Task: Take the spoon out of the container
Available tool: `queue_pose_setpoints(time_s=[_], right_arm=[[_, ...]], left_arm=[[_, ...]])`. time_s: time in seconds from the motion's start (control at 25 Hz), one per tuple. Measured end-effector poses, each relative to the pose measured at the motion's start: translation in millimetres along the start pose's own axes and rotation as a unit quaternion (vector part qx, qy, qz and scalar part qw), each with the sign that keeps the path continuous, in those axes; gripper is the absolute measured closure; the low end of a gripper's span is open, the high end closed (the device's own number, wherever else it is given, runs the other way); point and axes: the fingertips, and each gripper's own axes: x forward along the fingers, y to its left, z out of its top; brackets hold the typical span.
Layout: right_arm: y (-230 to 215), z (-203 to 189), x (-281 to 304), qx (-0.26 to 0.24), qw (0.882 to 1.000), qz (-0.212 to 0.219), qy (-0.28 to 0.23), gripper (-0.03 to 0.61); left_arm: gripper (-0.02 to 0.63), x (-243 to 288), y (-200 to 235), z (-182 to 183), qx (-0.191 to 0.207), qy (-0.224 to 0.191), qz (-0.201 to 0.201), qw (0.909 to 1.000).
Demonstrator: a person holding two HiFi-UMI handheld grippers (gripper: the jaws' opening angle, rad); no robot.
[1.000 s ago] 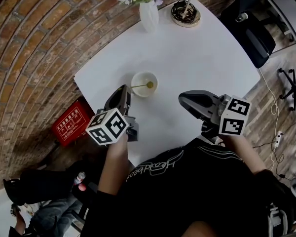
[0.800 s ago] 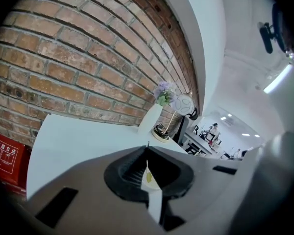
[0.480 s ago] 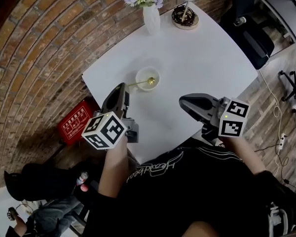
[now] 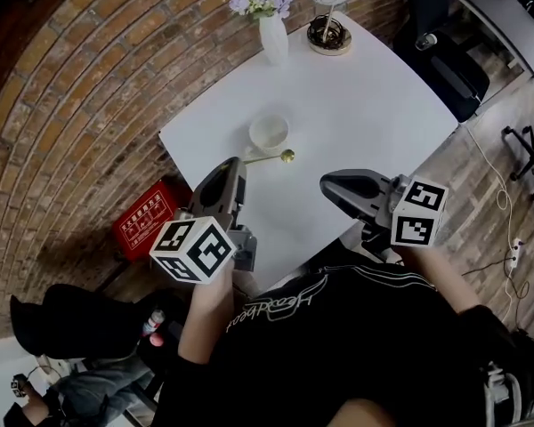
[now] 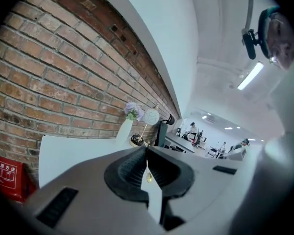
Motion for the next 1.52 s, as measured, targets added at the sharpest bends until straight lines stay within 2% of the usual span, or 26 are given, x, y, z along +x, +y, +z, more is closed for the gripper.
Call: queue_pose_setpoints(time_s=[0.48,0.6,0.92,1.52], right_arm=[[45,-21,-16,-0.014,1.0,-0.011,-0.015,0.581],[51,-25,-19,-0.016,1.0,-0.014,-0.015,0.581],[61,-30,-26,-0.032,0.999,-0.02,-0.022,0.581],[69,-33,-22,-0.035,0.999,-0.033,-0.021,0.581]], left_arm=[[0.606,-53,-46,-46,0.031,0.051,-0.038,0.9975],[0.606,-61,-52,-53,0.028,0.058,-0.046,0.9969],[0.606,-74,-66,-63,0.032,0.067,-0.068,0.9949],[0.606,-85,-66,-66,0.024,0.067,-0.082,0.9941]])
